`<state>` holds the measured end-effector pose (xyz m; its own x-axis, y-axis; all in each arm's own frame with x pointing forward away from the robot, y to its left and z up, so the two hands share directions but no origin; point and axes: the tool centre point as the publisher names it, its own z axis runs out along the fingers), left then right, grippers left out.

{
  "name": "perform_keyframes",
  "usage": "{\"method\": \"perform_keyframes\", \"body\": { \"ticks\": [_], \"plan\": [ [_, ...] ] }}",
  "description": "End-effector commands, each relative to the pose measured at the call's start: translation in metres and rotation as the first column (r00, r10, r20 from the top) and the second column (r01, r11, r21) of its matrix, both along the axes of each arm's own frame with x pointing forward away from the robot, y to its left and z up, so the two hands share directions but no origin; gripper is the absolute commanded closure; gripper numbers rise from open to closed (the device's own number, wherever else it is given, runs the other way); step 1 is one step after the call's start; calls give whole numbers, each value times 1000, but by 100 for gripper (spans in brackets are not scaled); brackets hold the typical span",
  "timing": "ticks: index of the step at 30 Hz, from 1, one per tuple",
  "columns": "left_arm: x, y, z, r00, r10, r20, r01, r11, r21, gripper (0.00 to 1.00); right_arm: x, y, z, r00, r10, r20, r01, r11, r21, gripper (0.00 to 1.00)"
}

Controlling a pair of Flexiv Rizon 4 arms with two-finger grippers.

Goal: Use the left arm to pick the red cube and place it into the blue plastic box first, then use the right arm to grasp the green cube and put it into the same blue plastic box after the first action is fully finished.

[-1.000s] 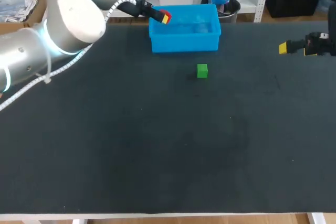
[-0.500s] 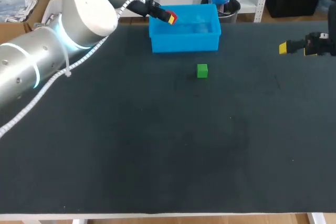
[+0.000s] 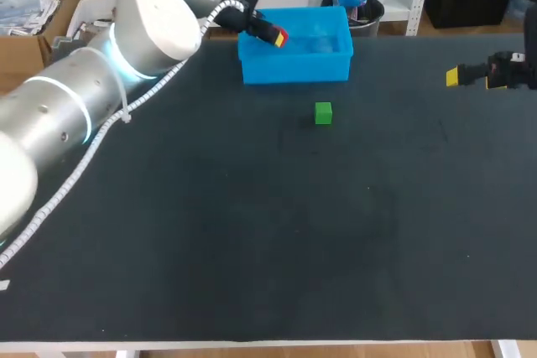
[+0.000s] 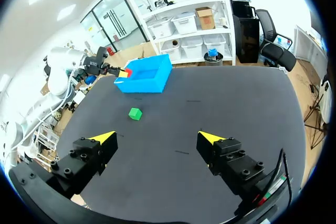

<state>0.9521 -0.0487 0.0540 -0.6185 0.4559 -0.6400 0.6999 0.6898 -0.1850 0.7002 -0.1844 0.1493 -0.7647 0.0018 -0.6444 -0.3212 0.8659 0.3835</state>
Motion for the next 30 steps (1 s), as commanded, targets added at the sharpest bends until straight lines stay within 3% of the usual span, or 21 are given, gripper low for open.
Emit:
{"method": "perform_keyframes", "body": {
  "ticks": [1,14,15,17,18,19,21,28,30],
  "plan": [
    [12,-6,-3,999,-1,-32,2,999,35,100,0,0,0,1000,0,0,0,1000,-1,0],
    [12,-9,-10,999,14,-45,-10,997,77,100,0,0,0,1000,0,0,0,1000,-1,0],
    [12,-9,-10,999,13,-45,-10,997,78,93,0,0,0,1000,0,0,0,1000,-1,0],
    [12,-9,-10,999,14,-44,-10,996,83,61,0,0,0,1000,0,0,0,1000,-1,0],
    [12,-9,-10,999,14,-44,-11,996,84,51,0,0,0,1000,0,0,0,1000,-1,0],
    [12,-10,-10,999,15,-43,-11,996,86,30,0,0,0,1000,0,0,0,1000,-1,0],
    [11,-10,-9,999,15,-41,-11,996,89,13,0,0,0,1000,0,0,0,1000,-1,0],
    [9,-11,1,1000,12,-22,-10,996,89,2,0,0,0,1000,0,0,0,1000,-1,0],
    [9,-11,7,1000,12,-12,-11,996,85,3,0,0,0,1000,0,0,0,1000,-1,0]
  ]
}}
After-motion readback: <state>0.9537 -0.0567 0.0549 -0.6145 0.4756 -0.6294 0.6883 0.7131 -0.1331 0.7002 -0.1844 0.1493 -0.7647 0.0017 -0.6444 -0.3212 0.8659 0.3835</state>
